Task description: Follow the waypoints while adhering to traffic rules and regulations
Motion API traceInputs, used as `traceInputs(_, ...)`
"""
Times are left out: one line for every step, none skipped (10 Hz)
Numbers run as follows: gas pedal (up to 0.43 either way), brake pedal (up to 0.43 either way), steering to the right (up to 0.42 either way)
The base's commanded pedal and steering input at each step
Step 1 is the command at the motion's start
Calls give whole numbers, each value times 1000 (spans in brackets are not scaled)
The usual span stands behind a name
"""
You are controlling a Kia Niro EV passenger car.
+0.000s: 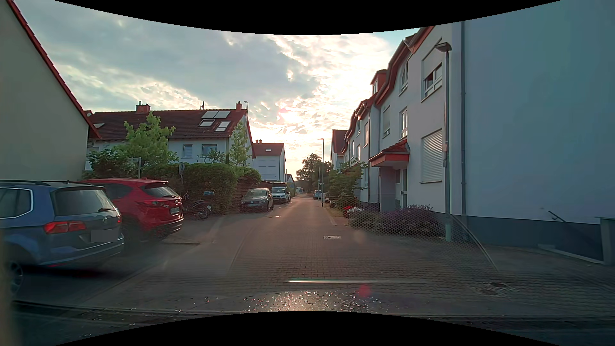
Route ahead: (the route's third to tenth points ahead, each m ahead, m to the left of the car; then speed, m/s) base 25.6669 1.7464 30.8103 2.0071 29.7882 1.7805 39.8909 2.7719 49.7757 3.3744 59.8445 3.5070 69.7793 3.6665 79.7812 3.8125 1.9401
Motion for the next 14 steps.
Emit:
traceInputs(0,0,5)
traceInputs(0,0,5)
traceInputs(0,0,4)
traceInputs(0,0,1)
traceInputs(0,0,0)
traceInputs(0,0,0)
traceInputs(0,0,0)
traceInputs(0,0,0)
traceInputs(0,0,0)
traceInputs(0,0,0)
traceInputs(0,0,0)
traceInputs(0,0,-3)
traceInputs(0,0,-7)
traceInputs(0,0,-15)
